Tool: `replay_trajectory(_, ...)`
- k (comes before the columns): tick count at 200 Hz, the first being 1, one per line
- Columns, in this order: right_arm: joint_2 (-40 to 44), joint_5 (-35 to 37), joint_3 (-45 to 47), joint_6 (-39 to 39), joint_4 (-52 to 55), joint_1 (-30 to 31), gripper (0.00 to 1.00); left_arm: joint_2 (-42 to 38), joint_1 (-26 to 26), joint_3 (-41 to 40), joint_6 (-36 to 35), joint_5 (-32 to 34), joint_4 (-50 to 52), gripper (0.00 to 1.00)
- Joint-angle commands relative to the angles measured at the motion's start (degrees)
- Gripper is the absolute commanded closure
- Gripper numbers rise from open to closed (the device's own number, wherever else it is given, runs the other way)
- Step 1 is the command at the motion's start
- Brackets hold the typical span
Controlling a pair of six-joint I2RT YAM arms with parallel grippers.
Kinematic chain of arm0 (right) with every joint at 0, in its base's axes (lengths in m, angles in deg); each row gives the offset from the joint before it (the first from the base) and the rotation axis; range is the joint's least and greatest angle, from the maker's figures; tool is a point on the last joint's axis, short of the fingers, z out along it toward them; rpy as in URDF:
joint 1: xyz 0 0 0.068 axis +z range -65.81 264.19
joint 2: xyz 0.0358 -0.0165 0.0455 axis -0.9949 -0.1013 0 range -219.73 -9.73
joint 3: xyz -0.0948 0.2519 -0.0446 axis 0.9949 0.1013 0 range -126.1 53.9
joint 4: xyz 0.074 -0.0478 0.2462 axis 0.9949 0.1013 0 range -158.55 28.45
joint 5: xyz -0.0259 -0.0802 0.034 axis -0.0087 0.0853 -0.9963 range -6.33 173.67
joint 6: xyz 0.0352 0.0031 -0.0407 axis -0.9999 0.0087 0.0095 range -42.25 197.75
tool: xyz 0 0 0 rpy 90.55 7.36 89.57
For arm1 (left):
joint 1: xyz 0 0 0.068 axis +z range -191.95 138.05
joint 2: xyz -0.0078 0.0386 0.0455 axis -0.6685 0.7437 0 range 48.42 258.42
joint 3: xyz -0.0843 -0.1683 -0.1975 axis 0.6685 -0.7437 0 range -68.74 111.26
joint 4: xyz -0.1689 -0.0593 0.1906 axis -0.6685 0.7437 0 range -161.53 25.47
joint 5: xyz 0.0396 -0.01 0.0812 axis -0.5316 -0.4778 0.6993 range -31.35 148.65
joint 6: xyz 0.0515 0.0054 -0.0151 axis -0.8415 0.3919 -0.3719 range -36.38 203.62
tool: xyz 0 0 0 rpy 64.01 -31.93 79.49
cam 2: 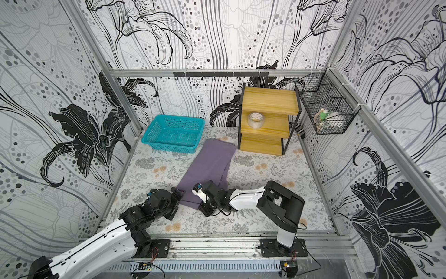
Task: Roll up the long pants
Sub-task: Roll the long pant at the center of the board.
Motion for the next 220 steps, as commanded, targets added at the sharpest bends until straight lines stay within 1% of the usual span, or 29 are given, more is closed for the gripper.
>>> replay_trajectory(1, -0.8, -12.4, -0.8, -9.3, -3.3, -2.9, 1.00, 0.1, -1.5, 1.0, -3.2, -2.1, -2.1, 0.04)
replay_trajectory(15, -1.1, -15.4, -1.3, -11.9, -3.5, -5.0, 1.00, 1.4, -3.4, 0.4, -2.6, -2.3, -4.1, 0.06)
replay_trajectory(41, -1.9, -19.8, -1.5, -15.5, -3.5, -8.2, 1.00, 4.8, -6.7, -1.6, -0.2, -2.5, -9.7, 0.16)
replay_trajectory(61, -3.0, -23.0, -1.0, -18.7, -4.3, -10.1, 1.00, 7.7, -7.3, -1.4, 0.1, -2.4, -12.7, 0.21)
replay_trajectory(72, -3.4, -23.8, -0.4, -20.1, -4.9, -10.8, 1.00, 8.9, -7.3, -0.8, -0.5, -1.9, -13.5, 0.22)
replay_trajectory(82, -3.6, -24.3, 0.2, -21.2, -5.5, -11.4, 1.00, 10.1, -7.4, -0.4, -0.8, -1.2, -14.0, 0.26)
replay_trajectory(94, -3.8, -24.4, 0.5, -21.9, -5.5, -12.0, 1.00, 11.5, -7.3, -0.4, -0.6, -0.9, -14.5, 0.28)
replay_trajectory(127, -5.2, -23.7, 0.1, -21.4, -3.5, -12.1, 1.00, 15.7, -7.2, -1.2, 0.0, 0.7, -19.2, 0.26)
replay_trajectory(161, -5.9, -22.1, 1.2, -21.1, -2.8, -12.1, 1.00, 20.5, -5.4, -1.0, -1.4, 1.3, -23.0, 0.26)
replay_trajectory(174, -5.7, -21.2, 1.7, -21.5, -3.0, -12.2, 1.00, 22.5, -4.6, -0.3, -2.1, 1.2, -21.7, 0.29)
replay_trajectory(197, -4.9, -19.6, 2.6, -22.3, -3.2, -12.6, 1.00, 24.6, -2.7, 1.1, -2.2, 1.2, -15.6, 0.37)
replay_trajectory(210, -4.8, -19.3, 2.8, -22.6, -3.2, -12.8, 1.00, 24.4, -1.7, 1.4, -2.2, 1.8, -13.1, 0.37)
replay_trajectory(220, -4.8, -19.2, 2.8, -22.8, -3.1, -12.9, 1.00, 23.3, -1.3, 1.3, -2.6, 2.1, -13.1, 0.33)
